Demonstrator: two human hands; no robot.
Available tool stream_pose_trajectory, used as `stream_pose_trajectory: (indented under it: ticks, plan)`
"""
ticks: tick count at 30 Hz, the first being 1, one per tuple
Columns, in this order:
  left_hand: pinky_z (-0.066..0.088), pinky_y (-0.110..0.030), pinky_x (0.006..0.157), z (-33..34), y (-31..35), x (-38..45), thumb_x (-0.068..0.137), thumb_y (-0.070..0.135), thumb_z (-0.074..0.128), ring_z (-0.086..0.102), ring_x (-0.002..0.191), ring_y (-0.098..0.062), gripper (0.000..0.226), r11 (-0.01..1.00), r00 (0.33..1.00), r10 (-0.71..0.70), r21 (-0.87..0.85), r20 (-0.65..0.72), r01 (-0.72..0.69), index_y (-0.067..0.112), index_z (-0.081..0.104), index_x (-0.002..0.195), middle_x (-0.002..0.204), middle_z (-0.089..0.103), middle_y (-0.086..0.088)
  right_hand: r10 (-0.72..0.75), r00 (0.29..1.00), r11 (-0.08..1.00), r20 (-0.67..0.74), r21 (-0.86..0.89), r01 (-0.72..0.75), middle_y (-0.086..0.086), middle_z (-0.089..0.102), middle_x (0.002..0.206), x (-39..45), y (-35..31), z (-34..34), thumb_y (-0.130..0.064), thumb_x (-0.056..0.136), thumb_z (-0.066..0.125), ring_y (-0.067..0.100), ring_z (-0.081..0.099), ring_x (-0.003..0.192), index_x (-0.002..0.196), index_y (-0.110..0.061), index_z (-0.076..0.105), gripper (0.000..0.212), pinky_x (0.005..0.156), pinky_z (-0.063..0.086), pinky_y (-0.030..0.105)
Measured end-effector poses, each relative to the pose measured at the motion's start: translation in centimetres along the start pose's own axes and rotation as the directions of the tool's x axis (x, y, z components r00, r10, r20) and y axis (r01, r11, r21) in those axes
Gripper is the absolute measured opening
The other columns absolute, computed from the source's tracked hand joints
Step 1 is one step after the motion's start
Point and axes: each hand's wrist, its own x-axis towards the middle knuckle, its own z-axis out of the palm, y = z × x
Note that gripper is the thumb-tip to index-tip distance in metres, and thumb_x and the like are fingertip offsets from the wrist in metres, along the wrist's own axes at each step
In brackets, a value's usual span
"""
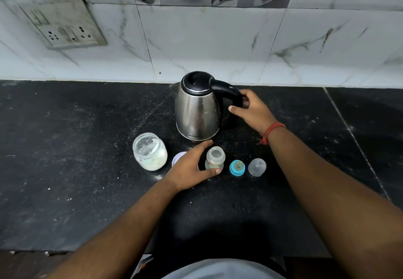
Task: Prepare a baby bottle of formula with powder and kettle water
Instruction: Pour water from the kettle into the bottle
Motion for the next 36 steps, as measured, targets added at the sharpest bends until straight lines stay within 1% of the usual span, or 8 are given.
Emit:
stream_pose_trajectory:
  ticks: [4,13,17,20,23,26,32,36]
  plan:
    - [0.041,-0.034,0.116,0.5,-0.1,0.7,0.085,0.039,0.082,0.054,0.133,-0.005,0.081,0.999,0.999,-0.038,-0.033,0.012,0.039,0.023,0.042,0.153,0.145,0.058,0.01,-0.002,0.997,0.999,0.08,0.037,-0.001,0.001,0.072,0.11,1.3,0.4,-0.2,-0.017,0.086,0.076,0.017,0.068,0.106,0.113,-0.024,0.063,0.031,0.103,0.051,0.045]
    - [0.046,-0.043,0.113,0.8,-0.6,1.4,0.083,0.033,0.084,0.059,0.129,-0.009,0.071,0.995,0.999,-0.034,-0.094,0.001,0.034,0.024,0.051,0.145,0.138,0.063,0.008,-0.044,0.995,0.998,0.093,0.046,0.04,0.0,0.075,0.094,2.3,0.3,0.6,-0.017,0.084,0.076,0.015,0.07,0.09,0.103,-0.022,0.07,0.021,0.089,0.054,0.034]
    - [0.05,-0.038,0.108,0.8,-0.5,1.6,0.081,0.03,0.084,0.064,0.121,-0.007,0.062,0.992,0.999,-0.038,-0.119,0.006,0.039,0.026,0.056,0.136,0.127,0.068,0.012,-0.073,0.984,0.997,0.161,0.015,0.072,-0.002,0.068,0.063,1.6,0.6,0.9,-0.021,0.083,0.073,0.01,0.064,0.061,0.087,-0.012,0.067,0.012,0.072,0.051,0.026]
    - [0.048,-0.015,0.098,0.6,-0.3,1.3,0.081,0.027,0.086,0.066,0.112,0.003,0.058,0.989,0.998,-0.052,-0.138,-0.028,0.047,0.029,0.059,0.132,0.118,0.07,0.022,-0.083,0.984,0.996,0.159,0.054,0.075,0.0,0.066,0.061,1.1,0.9,1.1,-0.021,0.082,0.073,0.013,0.063,0.057,0.083,-0.01,0.065,0.014,0.067,0.054,0.025]
    - [0.045,-0.008,0.093,-0.1,0.3,0.7,0.081,0.03,0.086,0.065,0.109,0.006,0.055,0.986,0.997,-0.049,-0.16,-0.054,0.04,0.027,0.061,0.13,0.116,0.07,0.025,-0.076,0.996,0.97,0.05,0.236,0.062,0.002,0.061,0.06,0.2,1.1,2.1,-0.009,0.077,0.073,0.015,0.056,0.05,0.081,-0.015,0.066,0.01,0.054,0.05,0.026]
    - [0.052,-0.03,0.102,-1.1,0.9,0.0,0.078,0.042,0.082,0.067,0.111,-0.001,0.056,0.983,0.995,-0.05,-0.18,-0.086,0.033,0.032,0.062,0.129,0.116,0.072,0.02,-0.016,0.997,0.925,-0.076,0.377,0.043,0.001,0.06,0.06,-0.5,0.8,3.3,-0.004,0.068,0.068,0.011,0.051,0.046,0.078,-0.021,0.069,0.02,0.045,0.043,0.022]
    - [0.055,-0.042,0.1,-2.9,1.3,-0.8,0.079,0.047,0.078,0.068,0.11,-0.006,0.048,0.984,0.976,-0.023,-0.176,-0.217,-0.015,0.046,0.059,0.123,0.115,0.072,0.02,0.042,0.972,0.887,-0.233,0.457,0.071,-0.005,0.056,0.054,-1.3,-0.4,2.8,0.001,0.064,0.064,0.01,0.048,0.046,0.07,-0.025,0.07,0.027,0.042,0.04,0.022]
    - [0.055,-0.044,0.101,-3.8,2.1,-0.7,0.082,0.04,0.079,0.069,0.114,-0.012,0.049,0.976,0.957,0.009,-0.204,-0.289,-0.071,0.037,0.061,0.127,0.12,0.072,0.013,0.062,0.951,0.867,-0.303,0.488,0.099,-0.003,0.054,0.053,-2.2,-1.2,0.9,0.0,0.061,0.065,0.009,0.045,0.042,0.066,-0.022,0.067,0.023,0.04,0.038,0.021]
